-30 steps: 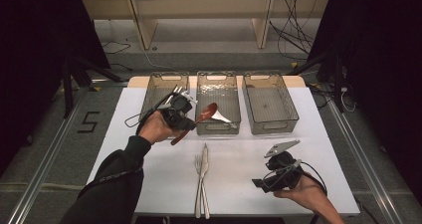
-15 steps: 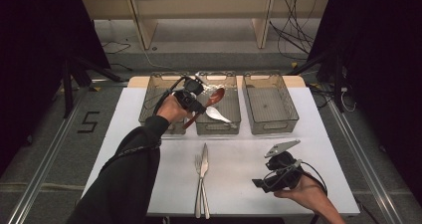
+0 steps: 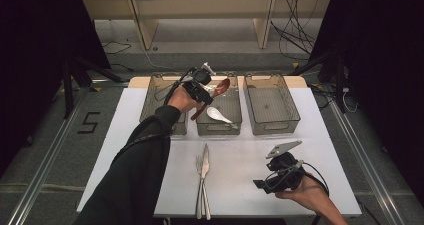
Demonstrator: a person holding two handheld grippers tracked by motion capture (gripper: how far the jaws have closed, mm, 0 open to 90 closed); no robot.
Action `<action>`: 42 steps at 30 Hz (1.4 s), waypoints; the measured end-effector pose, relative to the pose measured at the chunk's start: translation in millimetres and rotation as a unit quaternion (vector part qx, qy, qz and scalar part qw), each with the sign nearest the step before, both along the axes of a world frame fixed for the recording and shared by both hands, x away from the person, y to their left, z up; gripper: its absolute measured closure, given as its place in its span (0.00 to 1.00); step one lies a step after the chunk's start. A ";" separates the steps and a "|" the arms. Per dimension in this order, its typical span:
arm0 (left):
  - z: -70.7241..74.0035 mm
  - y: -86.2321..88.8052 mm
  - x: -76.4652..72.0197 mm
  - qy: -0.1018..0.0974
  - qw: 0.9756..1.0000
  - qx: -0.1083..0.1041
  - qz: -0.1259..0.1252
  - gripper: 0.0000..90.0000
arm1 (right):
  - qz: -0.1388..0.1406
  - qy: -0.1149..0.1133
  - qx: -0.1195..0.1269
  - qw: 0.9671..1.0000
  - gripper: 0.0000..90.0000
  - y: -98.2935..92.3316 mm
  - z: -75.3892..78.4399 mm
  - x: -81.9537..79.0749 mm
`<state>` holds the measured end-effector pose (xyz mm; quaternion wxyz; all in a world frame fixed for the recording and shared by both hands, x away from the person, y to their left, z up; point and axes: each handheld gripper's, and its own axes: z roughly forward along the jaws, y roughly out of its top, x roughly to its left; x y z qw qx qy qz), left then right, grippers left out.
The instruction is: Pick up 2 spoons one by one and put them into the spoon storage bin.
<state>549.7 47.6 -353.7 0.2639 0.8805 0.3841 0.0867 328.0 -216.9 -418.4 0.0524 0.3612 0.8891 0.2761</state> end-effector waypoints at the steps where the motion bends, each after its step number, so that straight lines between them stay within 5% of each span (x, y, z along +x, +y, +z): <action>1: -1.1 -1.8 0.6 -0.002 1.000 -0.002 0.003 0.89 | 0.000 0.000 0.000 1.000 0.29 0.0 0.1 -0.1; 13: -10.8 -8.7 9.1 0.003 1.000 0.000 0.006 0.89 | 0.002 0.000 -0.001 1.000 0.29 0.7 -0.7 -0.3; 23: -20.3 -9.8 14.0 -0.007 1.000 -0.022 0.021 0.87 | 0.004 0.000 0.000 1.000 0.29 1.1 -0.3 -0.7; 33: -11.7 -0.2 -0.1 0.002 1.000 -0.024 0.009 0.57 | 0.003 0.001 -0.001 1.000 0.29 1.5 -1.0 -0.6; 42: -2.5 19.1 -36.1 0.004 0.999 -0.040 -0.004 0.35 | -0.002 0.001 -0.003 1.000 0.29 1.6 -0.9 -0.7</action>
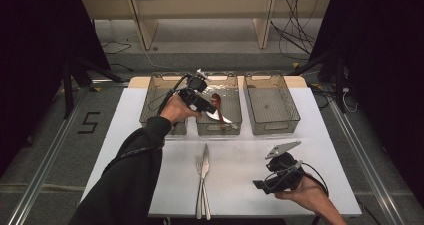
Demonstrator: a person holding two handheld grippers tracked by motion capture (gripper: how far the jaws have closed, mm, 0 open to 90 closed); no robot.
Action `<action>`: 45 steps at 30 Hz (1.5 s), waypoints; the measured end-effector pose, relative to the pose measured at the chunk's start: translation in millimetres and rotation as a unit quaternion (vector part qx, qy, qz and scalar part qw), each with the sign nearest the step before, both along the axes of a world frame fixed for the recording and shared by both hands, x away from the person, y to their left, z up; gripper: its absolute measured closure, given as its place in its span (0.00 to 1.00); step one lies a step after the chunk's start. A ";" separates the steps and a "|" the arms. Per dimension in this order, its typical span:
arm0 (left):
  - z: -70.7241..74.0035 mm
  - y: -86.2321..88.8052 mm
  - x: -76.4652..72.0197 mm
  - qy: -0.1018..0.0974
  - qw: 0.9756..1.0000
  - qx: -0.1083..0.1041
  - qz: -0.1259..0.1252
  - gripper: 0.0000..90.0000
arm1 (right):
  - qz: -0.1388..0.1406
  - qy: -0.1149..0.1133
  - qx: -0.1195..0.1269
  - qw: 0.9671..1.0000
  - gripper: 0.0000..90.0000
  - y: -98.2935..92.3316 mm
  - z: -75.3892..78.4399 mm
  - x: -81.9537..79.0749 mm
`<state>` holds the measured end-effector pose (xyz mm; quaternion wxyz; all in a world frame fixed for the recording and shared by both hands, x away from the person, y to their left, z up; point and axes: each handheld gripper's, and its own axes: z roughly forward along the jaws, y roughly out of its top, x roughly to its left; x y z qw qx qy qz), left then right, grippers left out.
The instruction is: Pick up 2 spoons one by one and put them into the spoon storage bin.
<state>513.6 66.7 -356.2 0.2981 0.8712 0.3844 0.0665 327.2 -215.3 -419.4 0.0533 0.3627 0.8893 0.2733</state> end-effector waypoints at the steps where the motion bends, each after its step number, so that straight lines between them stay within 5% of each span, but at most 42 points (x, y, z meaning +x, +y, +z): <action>1: -0.7 3.2 -4.4 0.000 1.000 -0.007 0.001 0.34 | -0.001 -0.001 0.000 1.000 0.29 -0.2 0.2 0.1; 15: -23.3 20.0 -72.2 0.001 0.999 -0.038 -0.034 0.23 | -0.013 -0.006 -0.001 1.000 0.29 -2.7 -0.8 2.5; 24: -34.7 15.6 -103.1 -0.008 0.998 -0.015 -0.058 0.23 | -0.016 -0.009 -0.002 1.000 0.29 -4.0 0.0 2.4; 35: -47.5 8.2 -137.5 0.008 0.995 -0.018 -0.100 0.20 | -0.018 -0.007 -0.004 1.000 0.29 -4.5 -0.9 2.5; 45: -65.0 3.0 -153.1 0.020 0.993 0.006 -0.118 0.20 | -0.018 -0.007 -0.006 1.000 0.29 -4.8 -1.4 2.7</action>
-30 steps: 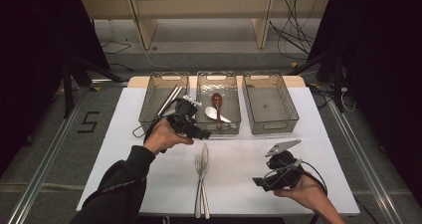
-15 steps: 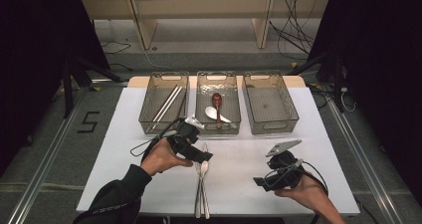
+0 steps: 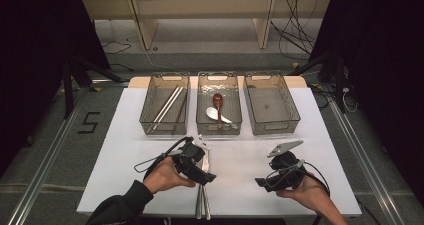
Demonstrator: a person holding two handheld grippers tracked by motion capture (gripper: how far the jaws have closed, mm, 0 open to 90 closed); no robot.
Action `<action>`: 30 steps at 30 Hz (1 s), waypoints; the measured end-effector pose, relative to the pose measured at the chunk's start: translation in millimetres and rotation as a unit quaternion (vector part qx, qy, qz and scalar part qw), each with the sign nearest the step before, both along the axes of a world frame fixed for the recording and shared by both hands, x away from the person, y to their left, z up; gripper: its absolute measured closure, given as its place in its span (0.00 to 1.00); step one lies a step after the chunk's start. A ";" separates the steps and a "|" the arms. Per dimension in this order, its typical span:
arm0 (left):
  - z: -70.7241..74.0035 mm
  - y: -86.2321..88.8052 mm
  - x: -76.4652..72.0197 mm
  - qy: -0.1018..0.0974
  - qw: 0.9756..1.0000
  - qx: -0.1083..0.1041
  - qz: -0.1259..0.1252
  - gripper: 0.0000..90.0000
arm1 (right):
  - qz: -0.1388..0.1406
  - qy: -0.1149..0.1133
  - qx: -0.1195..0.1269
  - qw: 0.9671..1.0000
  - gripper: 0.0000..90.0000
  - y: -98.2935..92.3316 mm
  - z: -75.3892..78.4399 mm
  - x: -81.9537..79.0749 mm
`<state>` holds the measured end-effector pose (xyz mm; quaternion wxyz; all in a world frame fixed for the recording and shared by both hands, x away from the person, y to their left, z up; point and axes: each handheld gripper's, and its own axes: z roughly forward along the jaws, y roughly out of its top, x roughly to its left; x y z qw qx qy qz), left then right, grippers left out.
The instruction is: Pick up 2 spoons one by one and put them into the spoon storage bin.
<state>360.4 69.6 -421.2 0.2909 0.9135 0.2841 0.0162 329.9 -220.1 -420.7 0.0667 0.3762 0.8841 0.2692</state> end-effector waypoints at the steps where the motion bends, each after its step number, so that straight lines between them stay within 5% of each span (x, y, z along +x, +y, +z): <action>1: -1.0 -0.6 -1.1 0.001 1.000 0.002 -0.002 0.20 | 0.001 0.001 -0.001 1.000 0.29 0.0 -0.2 0.0; 23: -24.0 -17.4 -27.8 0.016 0.997 0.042 -0.058 0.23 | 0.003 0.000 0.000 1.000 0.29 -1.0 -1.4 0.9; 30: -25.7 -17.5 -34.0 0.018 0.997 0.041 -0.069 0.35 | 0.004 0.001 0.001 1.000 0.29 -1.5 -1.1 0.9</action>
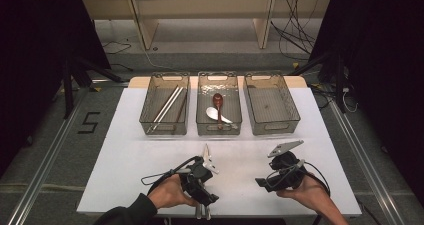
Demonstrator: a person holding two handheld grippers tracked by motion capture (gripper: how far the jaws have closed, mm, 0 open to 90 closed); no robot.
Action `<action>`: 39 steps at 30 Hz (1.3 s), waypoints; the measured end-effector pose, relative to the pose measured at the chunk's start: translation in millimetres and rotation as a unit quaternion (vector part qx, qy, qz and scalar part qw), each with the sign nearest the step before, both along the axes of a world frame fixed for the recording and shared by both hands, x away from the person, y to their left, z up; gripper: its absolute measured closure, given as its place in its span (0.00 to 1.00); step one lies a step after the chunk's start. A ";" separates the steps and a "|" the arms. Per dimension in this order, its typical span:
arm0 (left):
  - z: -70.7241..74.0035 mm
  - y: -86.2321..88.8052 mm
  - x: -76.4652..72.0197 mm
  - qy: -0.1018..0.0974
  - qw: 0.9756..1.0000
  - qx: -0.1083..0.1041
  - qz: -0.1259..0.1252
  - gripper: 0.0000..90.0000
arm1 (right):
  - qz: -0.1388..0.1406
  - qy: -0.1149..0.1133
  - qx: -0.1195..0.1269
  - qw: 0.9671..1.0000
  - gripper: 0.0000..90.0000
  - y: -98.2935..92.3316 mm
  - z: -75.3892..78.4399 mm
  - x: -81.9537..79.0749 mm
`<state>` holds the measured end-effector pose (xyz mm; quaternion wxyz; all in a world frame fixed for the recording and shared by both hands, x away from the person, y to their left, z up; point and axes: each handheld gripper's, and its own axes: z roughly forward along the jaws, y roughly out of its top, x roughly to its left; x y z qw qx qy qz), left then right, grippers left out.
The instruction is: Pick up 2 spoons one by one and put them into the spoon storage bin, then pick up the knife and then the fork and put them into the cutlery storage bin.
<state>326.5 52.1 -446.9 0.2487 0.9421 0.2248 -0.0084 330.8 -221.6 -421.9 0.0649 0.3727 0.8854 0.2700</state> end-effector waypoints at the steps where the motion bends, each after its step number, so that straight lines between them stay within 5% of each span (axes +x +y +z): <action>1: -0.6 -0.2 -0.7 0.002 1.000 0.001 0.000 0.38 | 0.001 0.000 -0.001 1.000 0.29 0.0 0.1 0.0; 12: -10.7 -3.8 -3.5 -0.002 1.000 0.015 -0.011 0.76 | 0.002 0.002 -0.002 1.000 0.29 1.1 -0.5 -0.3; 21: -17.9 -10.2 -7.8 0.010 0.999 0.026 -0.033 0.98 | 0.002 0.003 -0.003 1.000 0.29 1.0 -0.8 -0.4; 39: -17.1 -5.9 -6.8 0.031 0.997 0.062 -0.047 0.99 | 0.001 0.002 -0.004 1.000 0.29 0.5 -0.9 -0.4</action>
